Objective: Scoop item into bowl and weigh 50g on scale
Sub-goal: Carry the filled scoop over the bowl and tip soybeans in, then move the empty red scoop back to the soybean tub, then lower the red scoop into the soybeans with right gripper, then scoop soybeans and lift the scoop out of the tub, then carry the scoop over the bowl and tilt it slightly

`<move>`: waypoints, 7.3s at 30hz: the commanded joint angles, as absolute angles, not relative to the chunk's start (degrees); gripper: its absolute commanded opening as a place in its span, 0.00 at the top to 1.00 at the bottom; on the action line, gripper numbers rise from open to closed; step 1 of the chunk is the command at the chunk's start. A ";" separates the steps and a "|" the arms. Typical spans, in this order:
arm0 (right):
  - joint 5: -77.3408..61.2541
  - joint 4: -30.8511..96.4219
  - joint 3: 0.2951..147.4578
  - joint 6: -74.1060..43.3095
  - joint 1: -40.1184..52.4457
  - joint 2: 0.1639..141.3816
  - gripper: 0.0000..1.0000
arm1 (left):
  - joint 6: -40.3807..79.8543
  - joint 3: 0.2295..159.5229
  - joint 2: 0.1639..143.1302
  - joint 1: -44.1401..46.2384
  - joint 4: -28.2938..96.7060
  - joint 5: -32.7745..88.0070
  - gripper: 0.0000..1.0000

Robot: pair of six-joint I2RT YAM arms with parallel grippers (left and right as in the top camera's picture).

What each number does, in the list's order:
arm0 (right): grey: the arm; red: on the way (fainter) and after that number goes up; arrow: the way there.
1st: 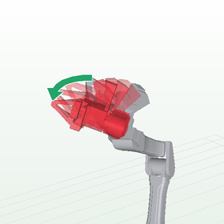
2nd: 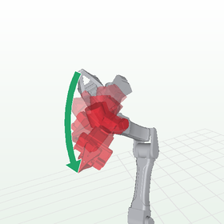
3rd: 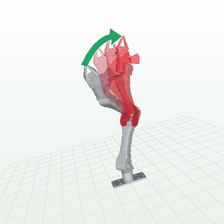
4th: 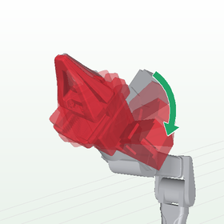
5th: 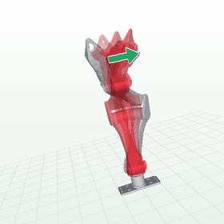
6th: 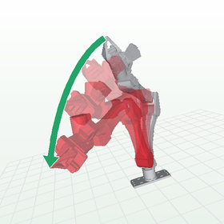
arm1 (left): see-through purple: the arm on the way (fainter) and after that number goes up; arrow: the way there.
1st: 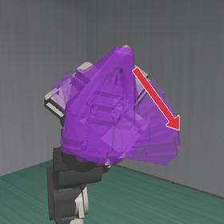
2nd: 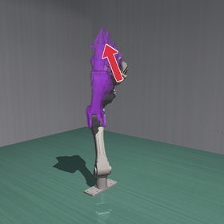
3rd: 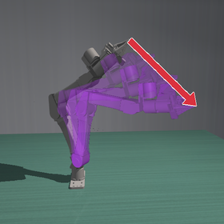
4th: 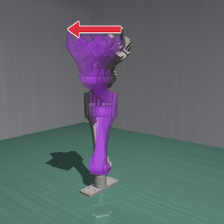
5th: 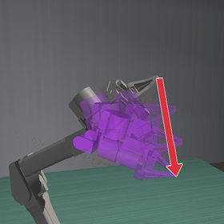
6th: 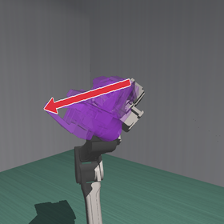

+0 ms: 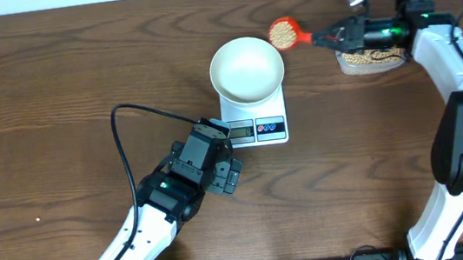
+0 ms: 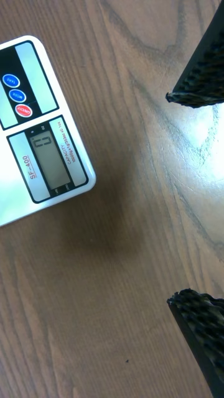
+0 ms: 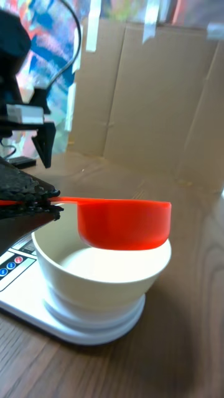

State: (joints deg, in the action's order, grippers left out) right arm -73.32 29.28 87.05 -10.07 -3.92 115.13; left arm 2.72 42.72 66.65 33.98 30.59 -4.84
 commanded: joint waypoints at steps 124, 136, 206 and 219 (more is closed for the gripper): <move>-0.67 42.54 87.24 7.35 -4.08 111.70 0.99 | 1.93 42.44 66.98 34.15 30.55 -4.99 0.04; -19.14 43.72 87.31 7.31 -6.15 112.73 0.99 | 1.93 42.44 66.98 34.15 30.55 -4.99 0.04; -57.60 34.54 87.44 -3.75 3.64 109.38 0.99 | 1.96 42.44 66.98 34.15 30.55 -4.99 0.04; -40.27 38.68 87.44 0.99 11.49 104.44 0.99 | 1.93 42.44 66.98 34.15 30.55 -4.99 0.04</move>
